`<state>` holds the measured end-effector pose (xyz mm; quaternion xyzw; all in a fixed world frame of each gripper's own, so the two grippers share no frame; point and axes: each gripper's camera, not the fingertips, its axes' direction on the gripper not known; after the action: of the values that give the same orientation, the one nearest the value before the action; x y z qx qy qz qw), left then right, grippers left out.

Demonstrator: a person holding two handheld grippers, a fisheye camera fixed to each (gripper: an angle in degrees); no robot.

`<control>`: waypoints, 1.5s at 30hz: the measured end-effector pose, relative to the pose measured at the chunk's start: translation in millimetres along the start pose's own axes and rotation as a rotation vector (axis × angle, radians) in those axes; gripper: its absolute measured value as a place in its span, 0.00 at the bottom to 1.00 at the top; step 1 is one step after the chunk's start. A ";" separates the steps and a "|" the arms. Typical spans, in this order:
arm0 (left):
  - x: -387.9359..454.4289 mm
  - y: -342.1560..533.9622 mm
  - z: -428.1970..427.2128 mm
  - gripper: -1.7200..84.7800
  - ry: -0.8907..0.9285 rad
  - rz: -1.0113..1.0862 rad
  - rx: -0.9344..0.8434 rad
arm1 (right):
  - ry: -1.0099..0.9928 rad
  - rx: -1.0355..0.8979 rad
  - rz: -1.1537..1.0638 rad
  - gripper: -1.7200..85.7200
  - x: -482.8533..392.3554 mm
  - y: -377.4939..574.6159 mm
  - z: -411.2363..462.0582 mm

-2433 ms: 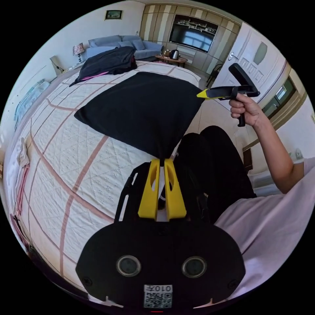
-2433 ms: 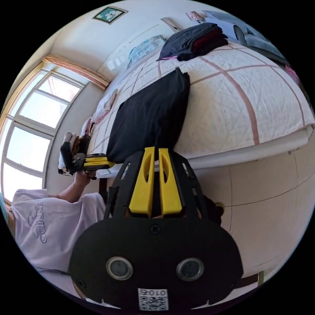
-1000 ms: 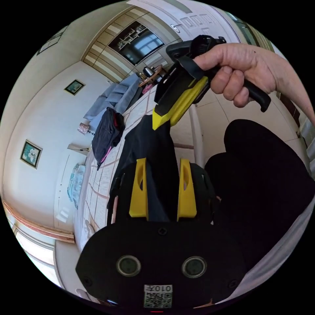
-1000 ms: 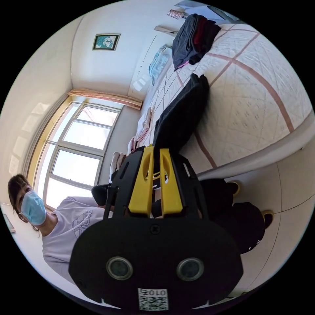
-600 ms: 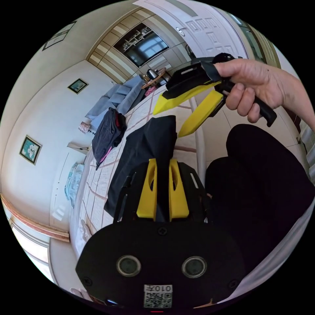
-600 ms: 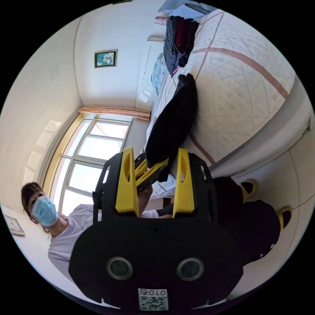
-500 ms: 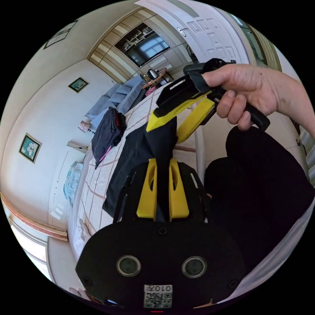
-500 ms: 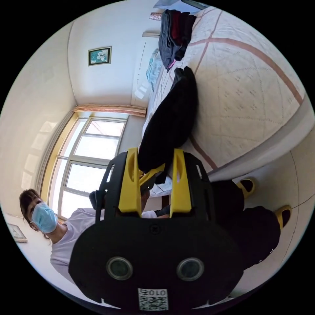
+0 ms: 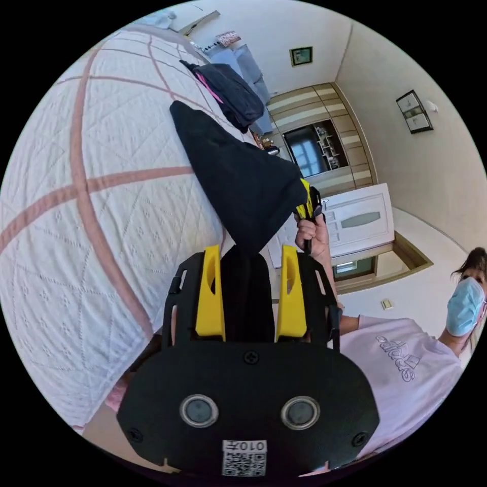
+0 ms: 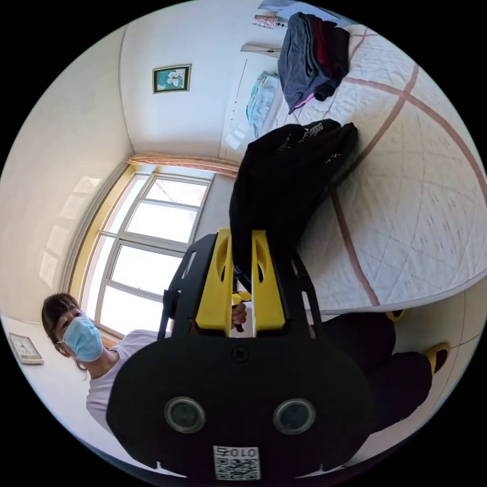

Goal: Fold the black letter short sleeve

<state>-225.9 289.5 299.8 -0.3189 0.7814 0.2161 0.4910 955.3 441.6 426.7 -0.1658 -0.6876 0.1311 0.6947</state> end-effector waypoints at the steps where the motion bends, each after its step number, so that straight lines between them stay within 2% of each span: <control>1: -6.6 -1.6 0.2 0.19 0.033 -0.013 0.003 | 0.008 0.001 0.002 0.10 -0.9 -1.1 1.9; 3: -27.5 -8.4 0.9 0.19 0.113 -0.060 0.013 | 0.018 0.008 0.011 0.10 -0.1 -0.7 3.0; 8: -63.9 -15.7 -10.2 0.18 0.161 -0.138 0.066 | 0.014 0.026 0.041 0.10 11.1 2.8 8.4; 16: -102.8 -29.0 -40.4 0.11 0.082 -0.125 0.092 | 0.109 0.009 0.097 0.10 50.6 12.4 26.5; 22: -135.0 -24.3 -62.1 0.09 0.139 -0.142 0.115 | 0.112 0.011 0.093 0.11 76.2 15.0 48.9; 34: -135.1 -26.2 -120.2 0.06 0.054 -0.002 0.077 | 0.200 -0.053 -0.029 0.09 42.1 -6.3 112.5; 41: -62.7 -37.7 -245.6 0.07 0.101 0.264 0.140 | 0.101 -0.100 -0.286 0.08 -63.8 -30.0 175.4; 45: -32.7 -48.2 -350.3 0.07 0.059 0.360 0.164 | 0.055 -0.211 -0.380 0.08 -107.8 -73.9 260.5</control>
<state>-401.9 36.9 476.9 -0.1390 0.8549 0.2266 0.4455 689.6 343.2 358.6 -0.1083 -0.6973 -0.0793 0.7041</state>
